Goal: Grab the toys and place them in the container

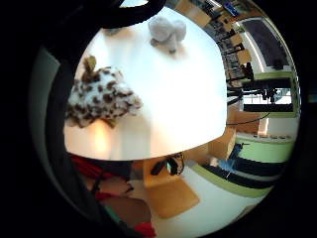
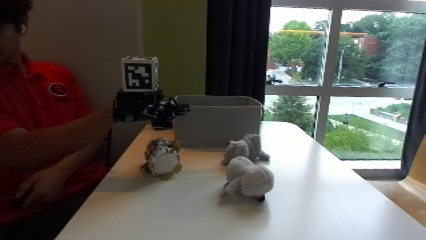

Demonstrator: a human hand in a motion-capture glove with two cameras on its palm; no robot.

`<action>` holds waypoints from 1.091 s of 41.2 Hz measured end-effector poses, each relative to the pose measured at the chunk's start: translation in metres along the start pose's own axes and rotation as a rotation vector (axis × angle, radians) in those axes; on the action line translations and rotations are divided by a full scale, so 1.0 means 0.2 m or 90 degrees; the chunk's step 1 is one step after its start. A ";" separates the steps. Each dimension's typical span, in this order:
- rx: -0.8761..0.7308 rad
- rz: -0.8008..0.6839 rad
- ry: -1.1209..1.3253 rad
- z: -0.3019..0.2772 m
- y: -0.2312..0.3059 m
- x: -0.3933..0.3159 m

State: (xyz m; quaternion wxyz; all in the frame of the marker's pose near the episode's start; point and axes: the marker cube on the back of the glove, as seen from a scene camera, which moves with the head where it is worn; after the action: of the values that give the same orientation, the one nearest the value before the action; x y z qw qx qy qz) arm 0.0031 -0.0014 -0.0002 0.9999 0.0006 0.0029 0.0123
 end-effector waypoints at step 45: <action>-0.056 -0.001 0.028 0.40 -0.09 0.17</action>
State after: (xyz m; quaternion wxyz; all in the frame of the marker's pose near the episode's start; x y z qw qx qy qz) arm 0.0374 -0.0179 0.0802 0.9987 -0.0436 0.0244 0.0120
